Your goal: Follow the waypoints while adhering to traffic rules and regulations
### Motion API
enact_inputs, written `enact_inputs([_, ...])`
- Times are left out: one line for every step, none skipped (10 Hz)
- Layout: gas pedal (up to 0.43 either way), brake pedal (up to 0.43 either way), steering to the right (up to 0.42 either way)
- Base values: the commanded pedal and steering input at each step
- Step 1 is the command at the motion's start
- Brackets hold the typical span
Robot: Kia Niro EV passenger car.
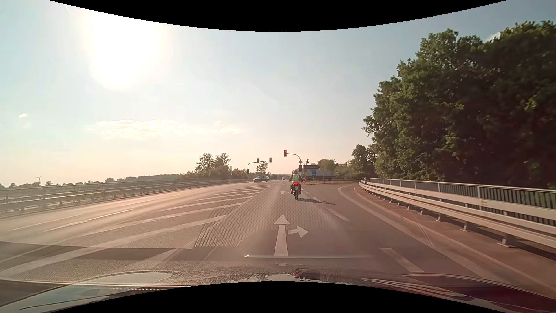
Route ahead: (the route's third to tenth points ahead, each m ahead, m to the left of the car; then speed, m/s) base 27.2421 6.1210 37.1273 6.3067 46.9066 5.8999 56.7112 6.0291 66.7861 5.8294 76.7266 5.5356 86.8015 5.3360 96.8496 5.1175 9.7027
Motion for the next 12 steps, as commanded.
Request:
enact_inputs([0.000,0.043,-0.001])
enact_inputs([0.000,0.043,-0.001])
enact_inputs([0.000,0.043,-0.001])
enact_inputs([0.000,0.043,-0.001])
enact_inputs([0.000,0.043,-0.001])
enact_inputs([0.000,0.043,-0.001])
enact_inputs([0.000,0.043,-0.001])
enact_inputs([0.000,0.037,-0.001])
enact_inputs([0.000,0.037,-0.001])
enact_inputs([0.000,0.037,-0.001])
enact_inputs([0.000,0.037,0.000])
enact_inputs([0.000,0.043,-0.001])
